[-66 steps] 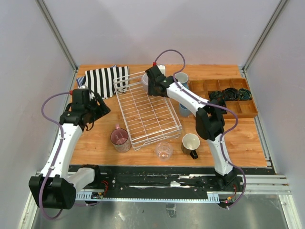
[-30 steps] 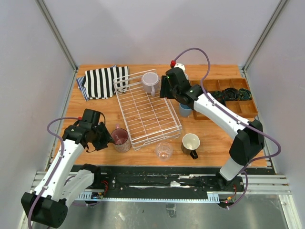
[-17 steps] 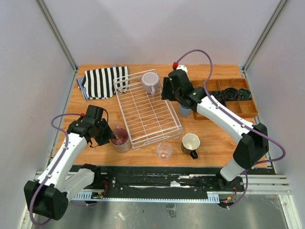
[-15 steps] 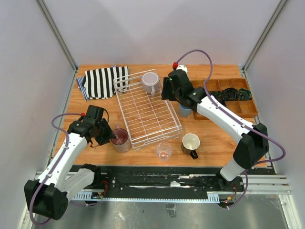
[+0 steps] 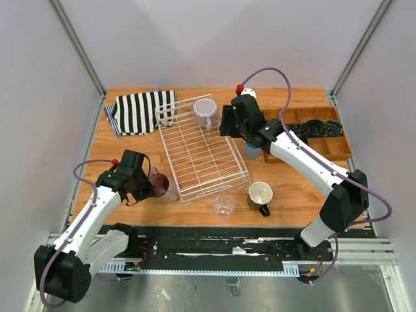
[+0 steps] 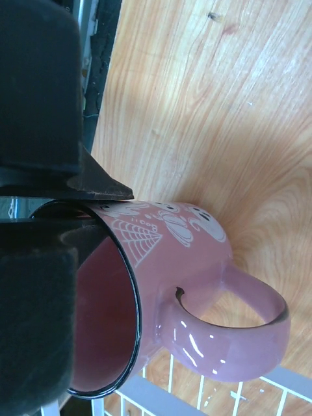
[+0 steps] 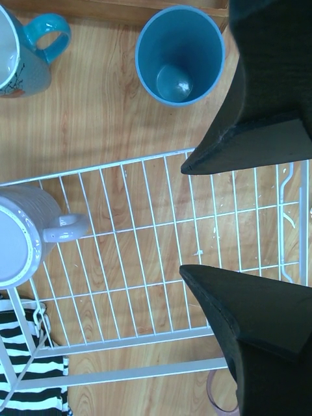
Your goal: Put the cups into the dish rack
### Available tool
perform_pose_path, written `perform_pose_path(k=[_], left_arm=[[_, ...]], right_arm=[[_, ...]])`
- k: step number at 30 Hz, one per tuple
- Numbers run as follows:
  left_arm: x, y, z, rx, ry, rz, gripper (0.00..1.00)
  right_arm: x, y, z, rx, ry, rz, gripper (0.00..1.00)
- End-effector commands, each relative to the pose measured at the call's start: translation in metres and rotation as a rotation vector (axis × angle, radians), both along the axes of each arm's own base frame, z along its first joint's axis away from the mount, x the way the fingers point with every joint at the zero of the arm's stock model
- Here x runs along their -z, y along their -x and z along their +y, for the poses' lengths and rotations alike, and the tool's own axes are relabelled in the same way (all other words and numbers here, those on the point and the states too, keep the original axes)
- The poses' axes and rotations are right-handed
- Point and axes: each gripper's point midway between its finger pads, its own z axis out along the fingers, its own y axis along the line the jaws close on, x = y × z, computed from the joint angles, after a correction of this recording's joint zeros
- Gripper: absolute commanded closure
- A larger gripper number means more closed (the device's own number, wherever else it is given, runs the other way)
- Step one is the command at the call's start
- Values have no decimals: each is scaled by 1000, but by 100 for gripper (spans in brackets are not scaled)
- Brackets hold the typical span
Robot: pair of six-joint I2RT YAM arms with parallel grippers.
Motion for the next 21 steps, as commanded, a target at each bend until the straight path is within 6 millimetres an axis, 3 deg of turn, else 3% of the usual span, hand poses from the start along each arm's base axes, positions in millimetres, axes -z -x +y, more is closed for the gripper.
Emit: perform_pose_path(k=[1,6,14,18,21], left_arm=[[-9,-14,-2,5,-2,-76,99],[-47,-28,13,4,-77,-197,99],[-162,-57,33,-27,-158,-589,100],[-222,-72,36,26,-212,-832,100],[-256,-79,32,78,-240,-1034,99]], right_arm=[[-14,11,8,-56,-37,-4,41],[-23,24,19,-122,-85,36,39],[-59,64,61,-284,-367,181,39],[-82,89,89,-379,-602,313,39],[-104,108,106,-426,-826,438,40]])
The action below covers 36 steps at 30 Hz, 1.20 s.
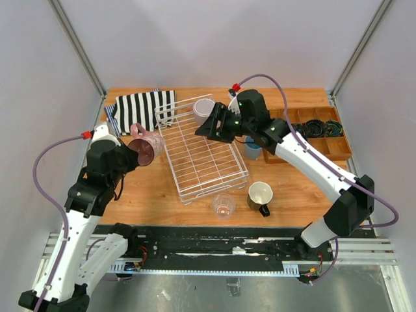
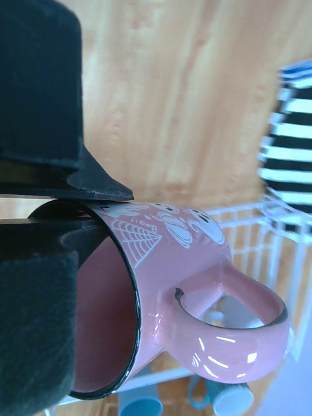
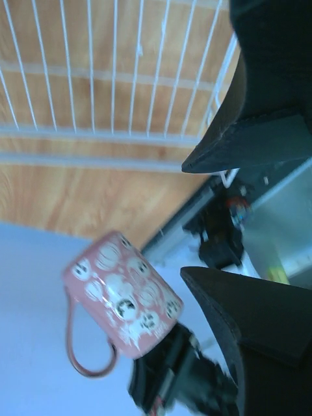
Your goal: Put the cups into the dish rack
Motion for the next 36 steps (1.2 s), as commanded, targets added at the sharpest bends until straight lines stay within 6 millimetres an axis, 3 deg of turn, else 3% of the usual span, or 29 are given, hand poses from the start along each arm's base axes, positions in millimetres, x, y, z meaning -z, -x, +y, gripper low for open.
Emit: perform_pose_path(k=[1,7,14,26,36], left_arm=[[-94,-24,-5,85,-70,-456,99],[-111,-29,-21,204,-161,-651,99],[-122,-31,-29,281,-296,-785,99],[-149,-31,-40,339,-378,-917,99],[-157,-27,-42,352,-411,-968,100]], right_arm=[[-57,43,32,-143,-394,236,40],[-105,48,40,-160,-713,360,41],[-134,38,59,-136,-906,478,45],[-146,30,106,-124,-964,565,49],[-148,14,126,-91,-1000,583,51]])
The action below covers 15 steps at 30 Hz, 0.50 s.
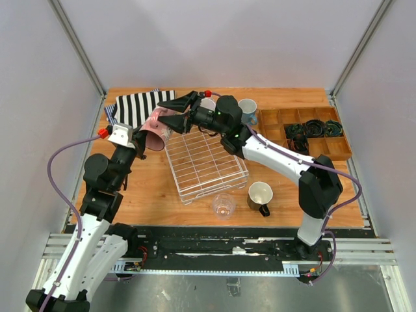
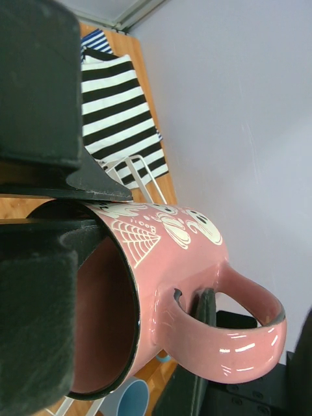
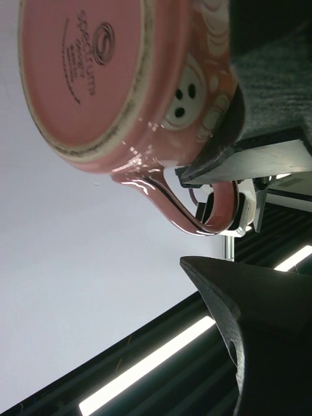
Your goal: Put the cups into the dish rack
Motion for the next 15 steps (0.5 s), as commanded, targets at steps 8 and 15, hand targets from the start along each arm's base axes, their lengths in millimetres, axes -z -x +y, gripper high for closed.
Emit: perform_pose_path(k=[8,15], left_arm=[[-70,20,-1,26,48,-262,99],[-62,18,-2,35,54,-255,100]], right_arm=[[-17,-12,6,64,-75,15,55],[-24,-17,11,59,-87,12,65]])
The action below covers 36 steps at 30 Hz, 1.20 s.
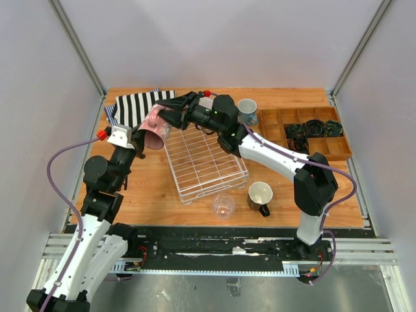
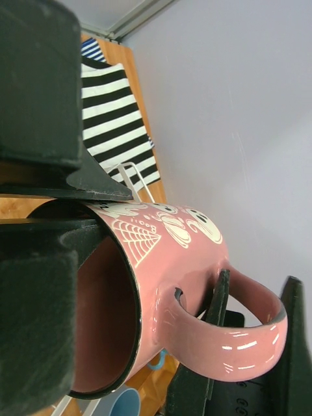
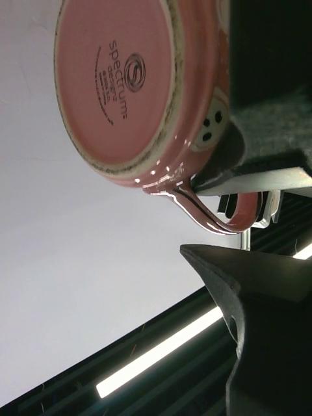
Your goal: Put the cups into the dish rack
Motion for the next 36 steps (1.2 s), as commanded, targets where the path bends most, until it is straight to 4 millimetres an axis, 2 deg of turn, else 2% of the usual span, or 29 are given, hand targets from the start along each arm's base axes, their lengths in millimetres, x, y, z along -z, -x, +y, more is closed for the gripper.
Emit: perform_pose_path(k=[1,4,7,13,19,21,22,24,27,29,30,31,33,36], left_arm=[[-57,17,-1,29,62,-210,100],[-52,14,1,10,55,-201,99],[-48,10,2,-1,53,-185,100],[-42,2,2,-10,68,-159,100],[-37,-8,5,-40,63,-146,97],[-34,-13,5,-47,61,-145,84],[-33,-15,5,-53,65,-150,80],[-30,-20,5,-60,69,-147,78],[-25,-27,6,-71,80,-136,58],[-22,-31,6,-79,91,-128,54],[-21,-32,6,-81,95,-124,48],[-21,-33,7,-84,106,-121,38],[-22,-32,10,-96,126,-118,26],[-22,-28,18,-136,149,-100,16]], right_arm=[[-26,3,5,1,-62,-34,70],[-33,6,7,-13,-65,-49,82],[-36,9,5,-18,-64,-61,98],[-38,14,3,-32,-77,-81,99],[-50,21,1,-48,-98,-107,99],[-52,26,0,-58,-100,-113,99],[-52,28,0,-61,-100,-113,99],[-53,32,-1,-68,-99,-120,99],[-53,37,-4,-74,-95,-128,99],[-53,40,-6,-75,-93,-137,99],[-53,40,-7,-74,-91,-142,99],[-51,41,-7,-75,-88,-147,99],[-48,41,-8,-77,-81,-157,99],[-38,38,-10,-74,-50,-182,99]])
